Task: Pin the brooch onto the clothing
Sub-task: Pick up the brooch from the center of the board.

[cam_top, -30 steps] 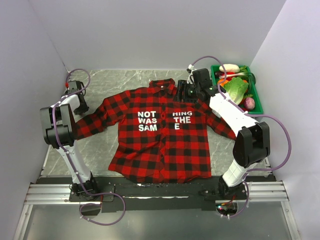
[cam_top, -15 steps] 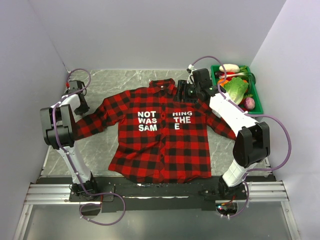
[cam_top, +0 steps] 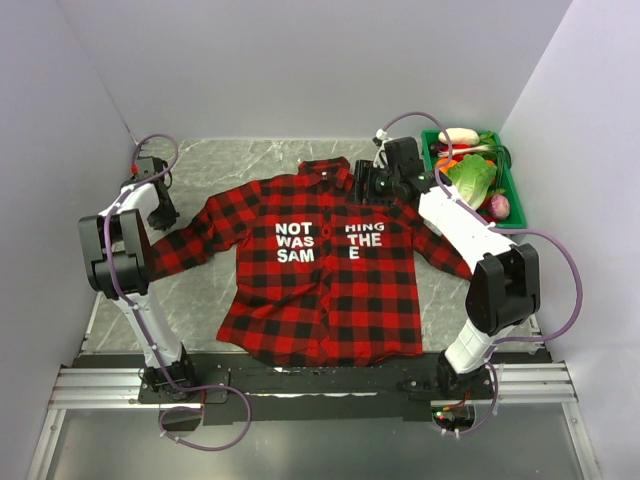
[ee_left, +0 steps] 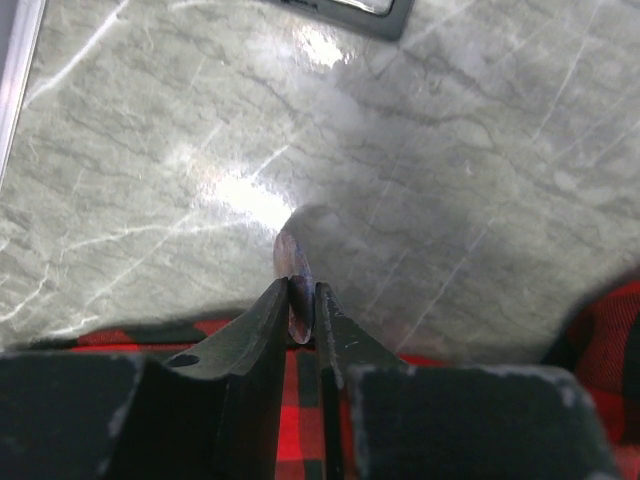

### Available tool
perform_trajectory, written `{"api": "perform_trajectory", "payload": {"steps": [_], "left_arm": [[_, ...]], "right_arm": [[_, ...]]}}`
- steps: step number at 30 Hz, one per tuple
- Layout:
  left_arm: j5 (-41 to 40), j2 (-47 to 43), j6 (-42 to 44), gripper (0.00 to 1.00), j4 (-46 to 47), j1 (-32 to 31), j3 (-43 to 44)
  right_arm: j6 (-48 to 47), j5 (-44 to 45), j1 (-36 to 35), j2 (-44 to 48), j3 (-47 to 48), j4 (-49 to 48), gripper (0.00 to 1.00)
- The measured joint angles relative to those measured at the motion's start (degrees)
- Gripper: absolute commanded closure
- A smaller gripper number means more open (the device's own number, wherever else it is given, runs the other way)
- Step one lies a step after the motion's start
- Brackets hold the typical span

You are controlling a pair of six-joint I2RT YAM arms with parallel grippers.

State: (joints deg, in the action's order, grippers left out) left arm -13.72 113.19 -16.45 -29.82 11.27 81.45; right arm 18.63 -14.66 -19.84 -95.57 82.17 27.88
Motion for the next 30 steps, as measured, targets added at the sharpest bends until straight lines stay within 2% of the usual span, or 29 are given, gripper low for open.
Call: {"api": "perform_trajectory", "payload": {"steps": [22,26,30], "left_arm": [[1.86,-7.37,-0.20,0.99,-5.66,0.00,0.20],[6.29,-10.40,0.55,0.99,-6.95,-0.44,3.45],[16.13,-16.63,1.09,0.99,-4.44,-2.69,7.10]], "right_arm": [[0.17,0.07,-1.22,0.00,0.00,0.02,0.32],[0.02,0.28,-2.01,0.00,0.17,0.11,0.32],[-0.52,-0.81,-3.43,0.35,0.31,-0.44,0.32]]}}
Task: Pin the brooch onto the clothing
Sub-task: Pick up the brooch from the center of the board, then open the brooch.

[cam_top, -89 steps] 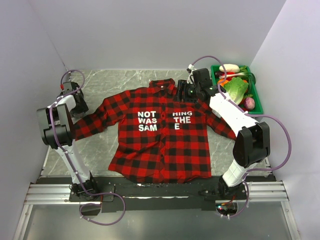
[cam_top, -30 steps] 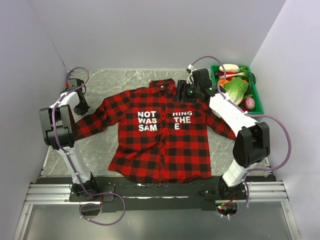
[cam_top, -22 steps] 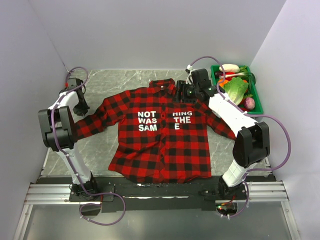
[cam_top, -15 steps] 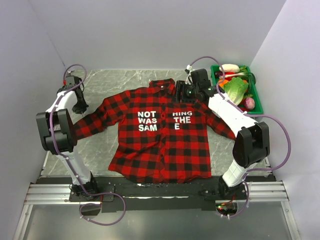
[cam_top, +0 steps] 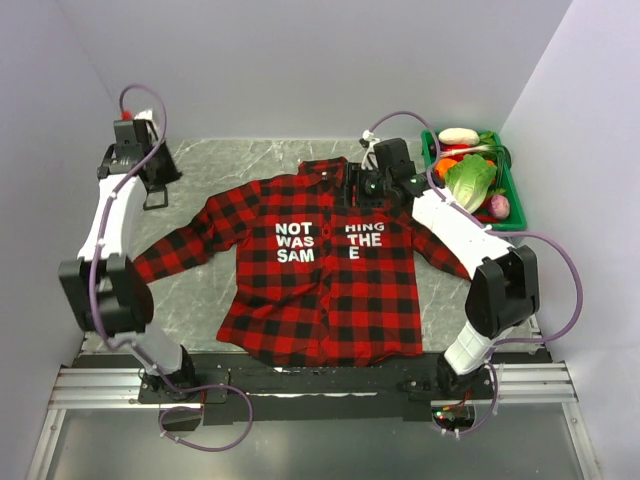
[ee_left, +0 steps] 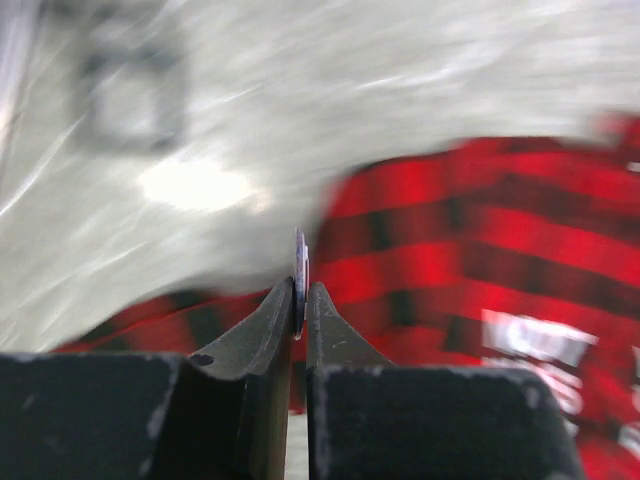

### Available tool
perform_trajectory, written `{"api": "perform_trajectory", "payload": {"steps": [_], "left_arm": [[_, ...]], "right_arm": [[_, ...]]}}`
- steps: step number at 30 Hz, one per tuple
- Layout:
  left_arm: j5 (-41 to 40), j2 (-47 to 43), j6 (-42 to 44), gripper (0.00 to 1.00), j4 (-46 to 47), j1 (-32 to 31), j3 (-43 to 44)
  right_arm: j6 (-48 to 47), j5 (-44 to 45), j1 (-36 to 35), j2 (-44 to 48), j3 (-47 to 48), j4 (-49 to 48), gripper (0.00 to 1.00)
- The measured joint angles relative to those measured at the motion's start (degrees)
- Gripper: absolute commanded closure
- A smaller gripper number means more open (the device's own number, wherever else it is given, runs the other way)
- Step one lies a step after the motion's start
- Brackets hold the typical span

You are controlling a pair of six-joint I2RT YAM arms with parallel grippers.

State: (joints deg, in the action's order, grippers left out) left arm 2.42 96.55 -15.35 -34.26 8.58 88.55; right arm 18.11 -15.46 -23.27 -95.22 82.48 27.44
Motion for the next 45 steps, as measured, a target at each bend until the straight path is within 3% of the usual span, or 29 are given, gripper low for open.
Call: {"api": "perform_trajectory", "payload": {"steps": [7,14,19,23,29,45], "left_arm": [[26.58,-10.43,-0.44,0.99,9.66,-6.67,-3.10],[56.19,-10.54,-3.23,0.99,17.57,-14.73,-10.40],[68.46,-10.60,-4.33,0.99,20.70,-20.28,-13.46],[73.92,-11.23,-6.73,0.98,25.29,-22.23,-16.50],[77.42,-11.23,-3.96,0.99,23.34,-25.11,-16.83],[79.43,-11.23,0.24,0.98,19.21,-26.75,-16.83]], "right_arm": [[-1.18,-8.57,-0.87,7.56,-2.62,-5.18,0.31],[-5.11,-20.09,-0.92,16.26,-4.15,-8.85,0.32],[-6.10,-28.76,-0.98,16.96,-4.15,-8.90,0.35],[-6.03,-33.70,-1.79,15.93,-4.15,-8.90,0.38],[-5.60,-37.20,-4.15,14.01,-4.04,-8.85,0.42],[-1.77,-40.30,-6.27,9.70,-3.72,-13.09,0.60]]}}
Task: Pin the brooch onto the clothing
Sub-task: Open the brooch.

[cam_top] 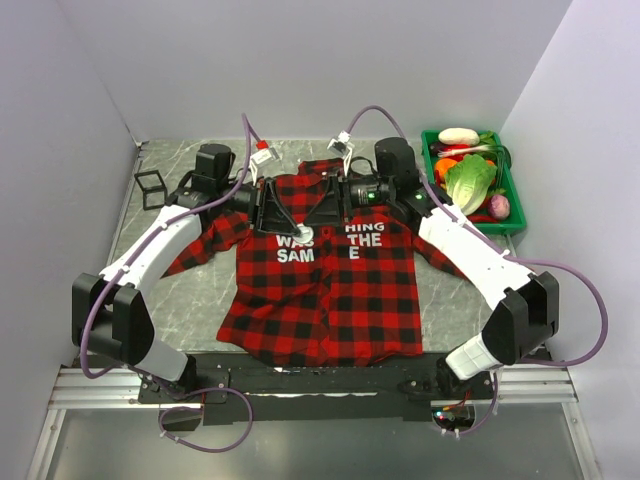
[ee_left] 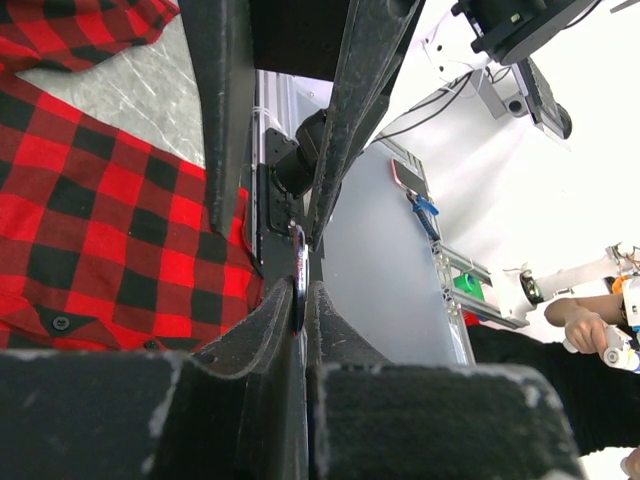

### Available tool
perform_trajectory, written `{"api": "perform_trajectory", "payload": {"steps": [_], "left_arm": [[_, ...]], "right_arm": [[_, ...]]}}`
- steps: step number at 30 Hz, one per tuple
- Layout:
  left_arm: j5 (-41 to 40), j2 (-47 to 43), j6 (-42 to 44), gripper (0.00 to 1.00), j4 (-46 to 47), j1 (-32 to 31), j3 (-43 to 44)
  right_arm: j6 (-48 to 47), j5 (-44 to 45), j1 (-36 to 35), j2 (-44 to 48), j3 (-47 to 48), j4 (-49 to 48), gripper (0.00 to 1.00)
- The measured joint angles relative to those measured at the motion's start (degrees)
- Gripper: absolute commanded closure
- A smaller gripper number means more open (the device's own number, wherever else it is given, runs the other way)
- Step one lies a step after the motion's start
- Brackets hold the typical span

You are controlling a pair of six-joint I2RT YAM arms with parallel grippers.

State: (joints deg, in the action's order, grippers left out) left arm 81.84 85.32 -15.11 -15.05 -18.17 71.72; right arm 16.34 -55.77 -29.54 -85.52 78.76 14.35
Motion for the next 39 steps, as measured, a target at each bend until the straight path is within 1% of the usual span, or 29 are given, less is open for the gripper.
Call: {"api": "perform_trajectory", "payload": {"steps": [9,13,14,15,17,18,19,23,24,25,26,28,31,35,39], "left_arm": [[-0.22,0.02,0.44,0.99,-0.48,-0.20,0.00],[-0.24,0.02,0.44,0.99,-0.48,-0.20,0.00],[-0.24,0.02,0.44,0.99,-0.48,-0.20,0.00],[-0.28,0.02,0.46,0.99,-0.48,-0.20,0.00],[-0.55,0.02,0.61,0.99,-0.57,-0.20,0.00],[-0.52,0.02,0.70,0.99,-0.85,-0.13,0.00],[-0.57,0.02,0.74,0.99,-0.87,-0.09,0.00],[-0.59,0.02,0.92,0.99,-1.18,-0.09,0.00],[-0.61,0.02,0.96,0.95,-1.25,-0.09,0.00],[-0.61,0.02,0.94,0.70,-1.29,-0.09,0.00],[-0.63,0.02,0.94,0.54,-1.36,-0.09,0.00],[-0.85,0.02,0.90,0.29,-1.11,-0.11,0.00],[-1.84,0.00,0.83,0.18,-0.55,-0.20,0.00],[-4.20,-0.42,0.15,0.15,1.11,-0.13,-0.26],[-6.88,-2.89,-3.48,0.16,6.62,0.11,-3.19]], "right_arm": [[-0.02,-0.20,-1.95,-0.07,0.00,-0.72,0.65],[-0.81,0.00,-2.43,-0.13,0.00,0.02,0.70],[-0.94,0.02,-2.47,-0.13,0.00,0.04,0.72],[-1.01,0.00,-2.47,-0.13,0.00,0.11,0.78],[-1.11,-0.02,-2.49,-0.13,0.00,0.22,0.84],[-1.14,-0.07,-2.51,-0.13,0.00,0.22,0.93],[-1.20,0.13,-2.40,-0.13,0.00,0.13,0.99],[-1.38,0.07,-2.43,-0.15,0.00,0.22,1.00],[-1.42,0.07,-2.43,-0.13,0.00,0.24,1.00],[-1.46,0.09,-2.43,-0.13,0.00,0.26,1.00],[-1.53,0.13,-2.43,-0.13,0.00,0.26,1.00],[-1.44,0.61,-2.47,-0.13,-0.02,0.15,1.00],[-1.16,1.79,-2.47,-0.11,-0.52,-0.79,1.00],[0.44,4.70,-2.40,1.18,-3.04,-3.41,1.00],[4.20,6.69,-1.31,4.07,-6.95,-8.92,1.00]]}}
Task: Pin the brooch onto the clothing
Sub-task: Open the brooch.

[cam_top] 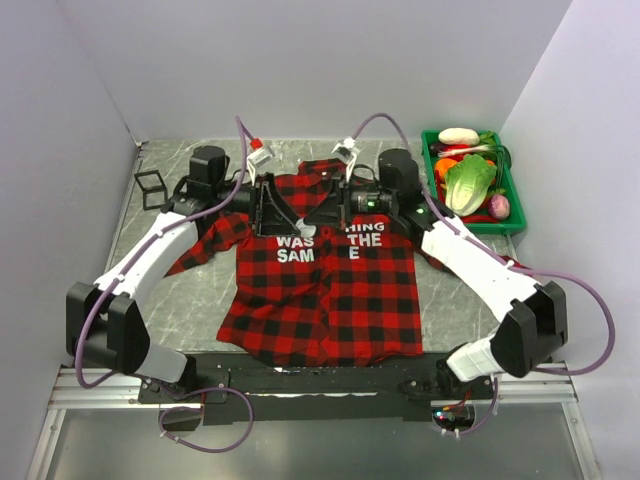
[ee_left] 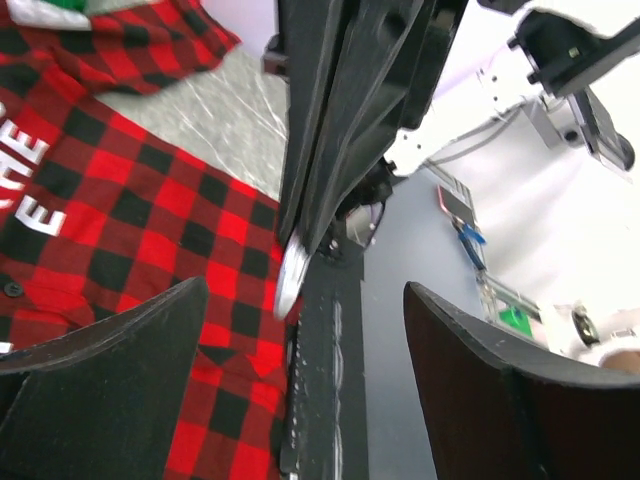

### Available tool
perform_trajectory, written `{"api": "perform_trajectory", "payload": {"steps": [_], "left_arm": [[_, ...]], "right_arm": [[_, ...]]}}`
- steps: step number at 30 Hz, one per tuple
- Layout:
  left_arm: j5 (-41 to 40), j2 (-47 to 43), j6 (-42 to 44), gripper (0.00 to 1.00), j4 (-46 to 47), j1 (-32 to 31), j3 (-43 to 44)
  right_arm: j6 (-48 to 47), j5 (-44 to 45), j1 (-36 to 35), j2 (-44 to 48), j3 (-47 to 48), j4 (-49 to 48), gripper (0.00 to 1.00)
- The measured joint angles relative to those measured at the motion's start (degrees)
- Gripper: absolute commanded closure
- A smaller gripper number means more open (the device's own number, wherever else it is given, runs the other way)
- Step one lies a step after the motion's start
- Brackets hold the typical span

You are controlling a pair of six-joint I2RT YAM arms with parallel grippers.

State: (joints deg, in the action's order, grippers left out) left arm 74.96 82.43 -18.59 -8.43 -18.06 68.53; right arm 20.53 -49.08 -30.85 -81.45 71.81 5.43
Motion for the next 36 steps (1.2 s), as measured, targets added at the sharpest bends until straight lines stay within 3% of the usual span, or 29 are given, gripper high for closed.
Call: {"api": "perform_trajectory", "payload": {"steps": [9,13,16,22,30,36], "left_arm": [[-4.39,-2.86,-7.43,0.26,11.23,0.04,-4.44],[-5.84,-4.44,-12.55,0.45,18.95,0.02,-7.87],[-6.73,-5.35,-16.79,0.50,24.87,0.02,-10.16],[-7.39,-6.12,-25.62,0.53,37.70,-0.02,-13.60],[-7.54,-6.23,-30.88,0.54,45.72,-0.74,-14.51],[-8.07,-6.21,-36.13,0.64,52.24,-0.90,-16.61]], "right_arm": [[7.67,2.89,1.25,4.85,-2.25,-13.81,1.00],[10.21,2.97,1.22,5.14,-2.82,-18.51,1.00],[11.65,2.97,1.22,5.14,-3.69,-20.28,1.00],[12.94,2.97,1.22,5.14,-4.81,-21.29,1.00],[13.31,2.91,1.22,5.14,-4.81,-22.14,1.00],[14.12,2.71,1.22,5.14,-4.83,-22.82,1.00]]}}
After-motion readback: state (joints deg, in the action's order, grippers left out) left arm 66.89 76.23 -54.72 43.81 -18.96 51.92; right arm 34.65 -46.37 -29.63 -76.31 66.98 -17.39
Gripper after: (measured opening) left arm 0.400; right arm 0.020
